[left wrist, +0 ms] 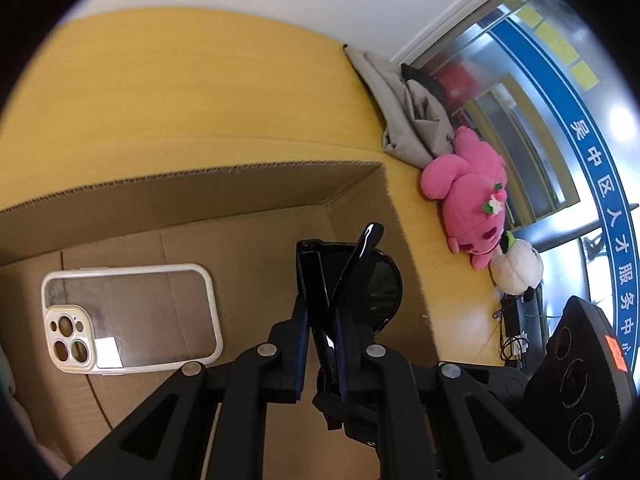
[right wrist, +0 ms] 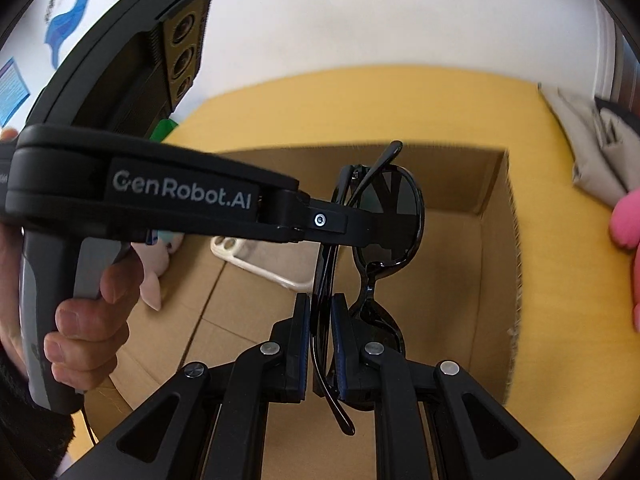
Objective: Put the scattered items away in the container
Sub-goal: 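Lift the sunglasses with both grippers and carry them over the box, then lower the sunglasses into the box and open both grippers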
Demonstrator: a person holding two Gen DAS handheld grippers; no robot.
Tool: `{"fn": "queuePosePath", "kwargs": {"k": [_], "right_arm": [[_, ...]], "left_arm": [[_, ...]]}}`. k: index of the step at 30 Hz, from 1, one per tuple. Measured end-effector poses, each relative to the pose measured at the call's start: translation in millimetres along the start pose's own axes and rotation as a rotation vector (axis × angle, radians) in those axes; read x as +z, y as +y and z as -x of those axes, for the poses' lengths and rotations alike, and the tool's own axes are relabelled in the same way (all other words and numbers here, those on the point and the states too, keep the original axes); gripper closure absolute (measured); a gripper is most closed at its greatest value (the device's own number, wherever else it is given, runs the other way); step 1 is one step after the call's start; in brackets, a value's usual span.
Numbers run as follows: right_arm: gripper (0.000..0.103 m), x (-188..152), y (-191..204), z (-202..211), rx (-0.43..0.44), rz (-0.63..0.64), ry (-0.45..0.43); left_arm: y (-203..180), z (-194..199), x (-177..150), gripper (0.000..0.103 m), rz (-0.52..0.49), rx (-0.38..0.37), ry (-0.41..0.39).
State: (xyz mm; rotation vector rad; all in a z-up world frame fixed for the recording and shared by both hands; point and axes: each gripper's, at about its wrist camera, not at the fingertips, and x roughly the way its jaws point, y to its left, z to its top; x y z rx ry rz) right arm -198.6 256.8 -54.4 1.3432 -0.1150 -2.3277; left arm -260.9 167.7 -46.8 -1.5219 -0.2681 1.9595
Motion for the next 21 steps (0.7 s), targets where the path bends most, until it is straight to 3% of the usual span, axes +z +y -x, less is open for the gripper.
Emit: {"fn": "queuePosePath", "kwargs": {"k": [8,21], "right_arm": [[0.092,3,-17,-30,-0.008,-0.074,0.093],[0.092,10,-26,-47,-0.040,-0.088,0.115]], "left_arm": [[20,-31,5,0.092,0.045,-0.003,0.058],[34,-57,18,0.092,0.070,0.015,0.085]]}}
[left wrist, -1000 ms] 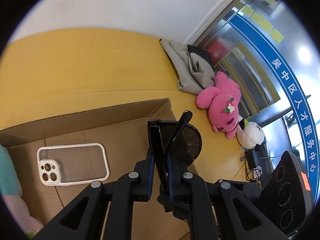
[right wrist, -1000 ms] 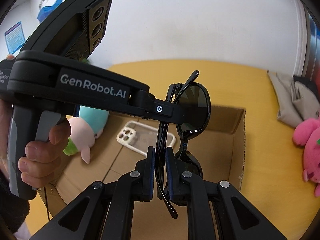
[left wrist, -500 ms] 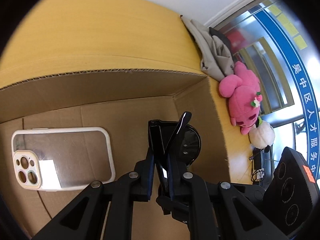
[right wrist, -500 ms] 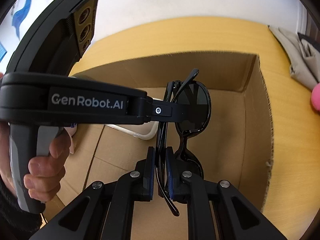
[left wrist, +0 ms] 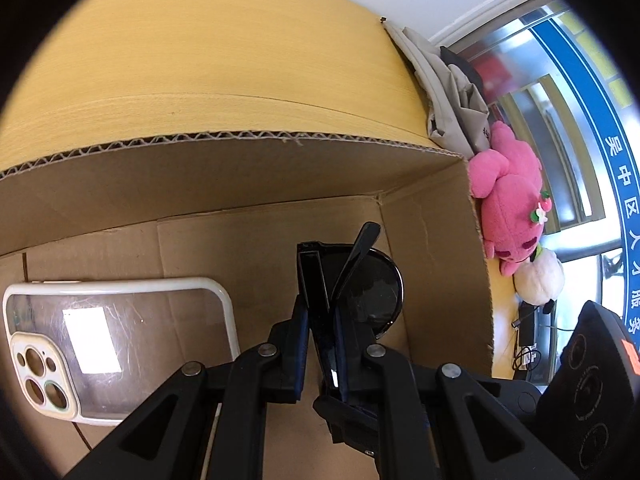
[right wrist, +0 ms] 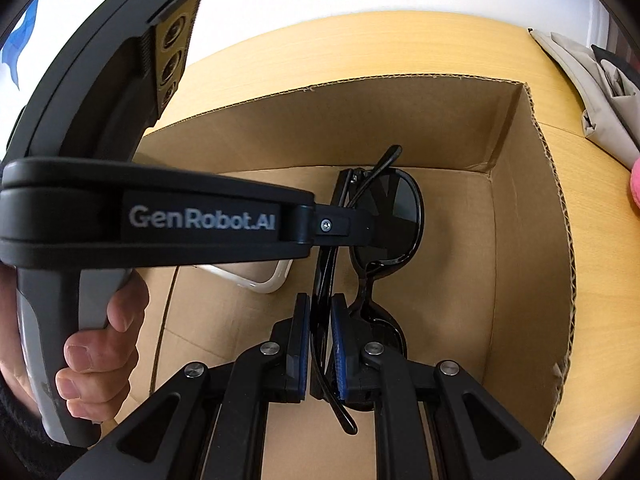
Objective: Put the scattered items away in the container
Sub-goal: 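Lower the sunglasses into the box and open both grippers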
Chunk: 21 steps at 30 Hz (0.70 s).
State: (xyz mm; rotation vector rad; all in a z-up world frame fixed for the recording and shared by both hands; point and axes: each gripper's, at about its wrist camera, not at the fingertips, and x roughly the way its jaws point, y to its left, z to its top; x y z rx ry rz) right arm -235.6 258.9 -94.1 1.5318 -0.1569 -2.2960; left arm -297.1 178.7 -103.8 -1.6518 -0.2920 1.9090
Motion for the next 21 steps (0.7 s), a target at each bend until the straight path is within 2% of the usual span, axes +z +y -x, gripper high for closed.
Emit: {"fn": "queuePosePath", "kwargs": {"k": [9,15,17,21], "right_arm": [[0.091,-2,-7,-5,0.005,-0.013,0.007],[0.091,-3,-11,-8,-0.002,-0.016,0.017],[0.091,-6,-12,-12,-0.012,-0.010,0.034],[0.089,-9,-15,-6,-0.018,-0.022,0.006]], "left_arm": [[4,-12,2,0.091,0.013,0.018,0.018],[6,-14,4,0.090,0.024,0.002,0.012],[6,-12,3,0.088,0.030,0.005,0.004],[4,-1,1,0.083,0.018,0.023,-0.025]]}}
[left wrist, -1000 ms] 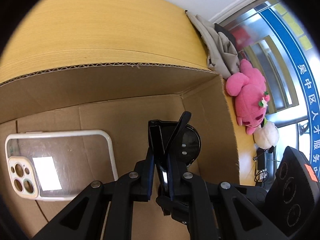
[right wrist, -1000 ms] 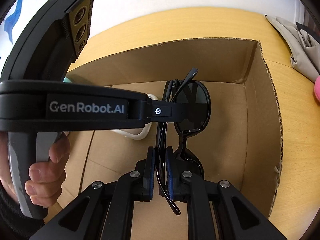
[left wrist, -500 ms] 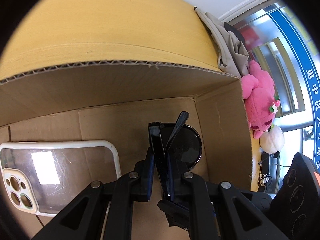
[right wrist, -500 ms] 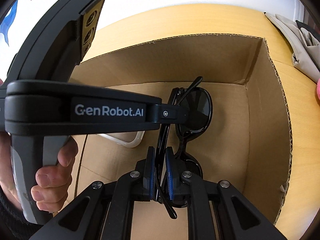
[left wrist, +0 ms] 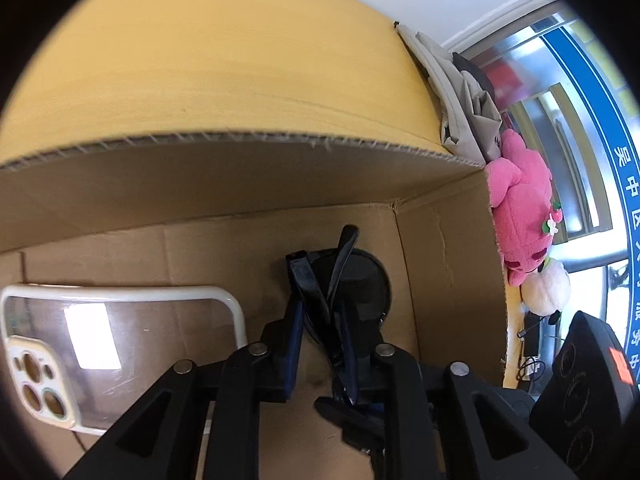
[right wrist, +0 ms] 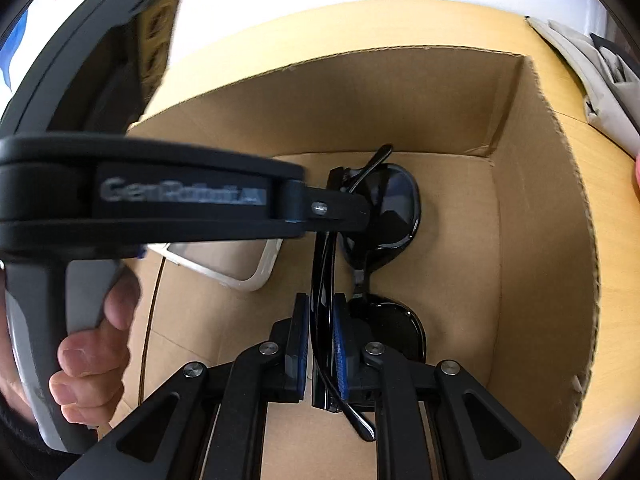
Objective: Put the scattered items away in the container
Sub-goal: 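Lower the sunglasses into the box and open both grippers, then withdraw both grippers toward the white earbud case on the table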
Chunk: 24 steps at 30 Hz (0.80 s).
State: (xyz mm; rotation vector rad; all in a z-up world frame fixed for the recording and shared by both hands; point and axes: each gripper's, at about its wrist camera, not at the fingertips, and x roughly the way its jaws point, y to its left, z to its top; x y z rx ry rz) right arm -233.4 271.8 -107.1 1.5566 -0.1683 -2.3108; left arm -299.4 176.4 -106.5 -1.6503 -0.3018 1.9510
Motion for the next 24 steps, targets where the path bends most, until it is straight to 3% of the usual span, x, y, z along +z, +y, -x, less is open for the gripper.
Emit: {"fn": "queuePosePath", "kwargs": {"k": [2,5,8,13,15,20,24], "right_arm": [[0.070,-1,5,10,-0.022,0.024,-0.025],[0.044,-5,17,30,-0.058,0.069,-0.066],[0.030,2,22,50,-0.082,0.094,-0.118],[0.024,-24,44,107,-0.140,0.138,-0.238],[0.018,-41,74,129,-0.158,0.149,-0.310],[0.003,-91,113,196,-0.202,0.181,-0.502],[0.000,-128,137,231,-0.202,0.188,-0.596]], "left_arm": [[-2,10,-1,0.068,-0.009,0.001,-0.024],[-10,33,-6,0.056,-0.047,0.002,-0.074],[-20,58,-16,0.051,-0.083,0.030,-0.124],[-38,122,-48,0.051,-0.161,0.070,-0.256],[-46,154,-71,0.050,-0.211,0.086,-0.333],[-60,241,-156,0.023,-0.302,0.184,-0.596],[-64,283,-221,0.023,-0.322,0.274,-0.736]]}}
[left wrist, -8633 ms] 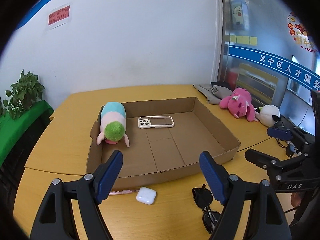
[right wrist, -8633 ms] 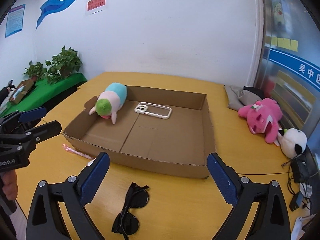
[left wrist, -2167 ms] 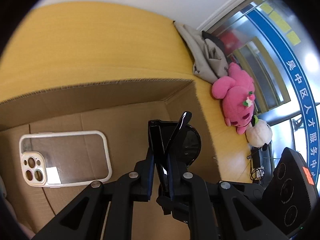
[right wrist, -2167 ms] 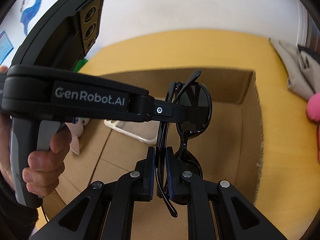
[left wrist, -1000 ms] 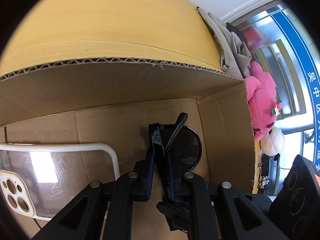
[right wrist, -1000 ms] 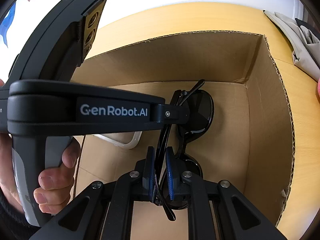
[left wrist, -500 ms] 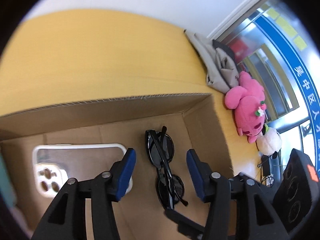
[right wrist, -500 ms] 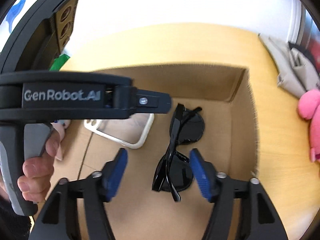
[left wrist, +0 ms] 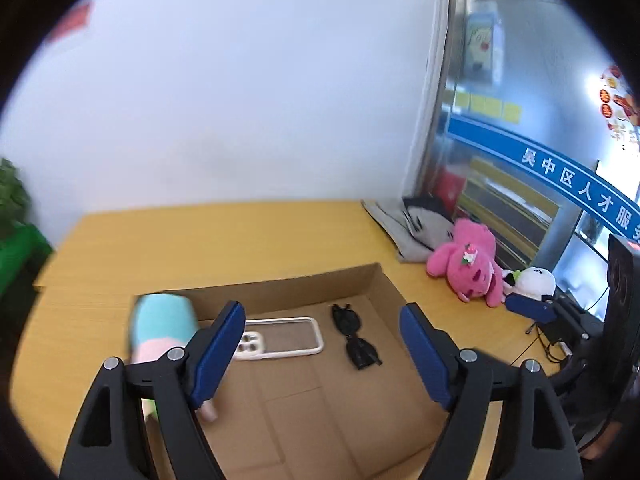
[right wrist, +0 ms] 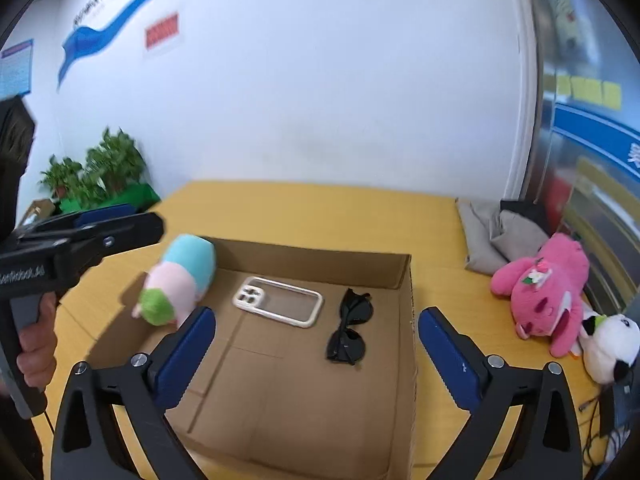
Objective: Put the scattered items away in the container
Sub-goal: 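Withdraw both grippers toward the white earbud case on the table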
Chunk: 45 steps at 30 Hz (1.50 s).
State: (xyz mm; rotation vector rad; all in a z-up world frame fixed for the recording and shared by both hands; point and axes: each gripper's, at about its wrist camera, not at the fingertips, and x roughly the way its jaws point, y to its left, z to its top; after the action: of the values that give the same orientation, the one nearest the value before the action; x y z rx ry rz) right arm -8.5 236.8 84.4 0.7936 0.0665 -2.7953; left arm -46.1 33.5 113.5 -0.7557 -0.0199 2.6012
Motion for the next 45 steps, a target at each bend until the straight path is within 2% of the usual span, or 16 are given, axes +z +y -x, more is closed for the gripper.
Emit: {"fn": "queuePosePath", "kwargs": {"k": [4,7,13,26,32,38,45], "right_arm": [[0.000,-13,15,33,-0.042,0.007,-0.024],[0.000,-18,22,52,-0.046,-0.007,-0.030],[0.000,-30,28,56,-0.049,-0.022,-0.013],[0.000,-52,34,26,-0.028,-0.030,0.067],[0.000,-58,40,16,-0.025,-0.029,0.097],[0.000,-66,45,9,-0.007,-0.024,0.121],[0.000,-81,52,-8,0.030,-0.016,0.172]], "left_arm": [[2,47,-29,0.023,0.031,0.088,-0.043],[3,67,-51,0.023,0.034,0.140,-0.036],[3,72,-78,0.023,0.030,0.187,0.001],[33,70,-99,0.023,0.101,0.209,0.031],[40,62,-103,0.023,0.111,0.192,0.038],[45,53,-113,0.023,0.110,0.189,0.081],[53,43,-140,0.023,0.103,0.175,0.146]]}}
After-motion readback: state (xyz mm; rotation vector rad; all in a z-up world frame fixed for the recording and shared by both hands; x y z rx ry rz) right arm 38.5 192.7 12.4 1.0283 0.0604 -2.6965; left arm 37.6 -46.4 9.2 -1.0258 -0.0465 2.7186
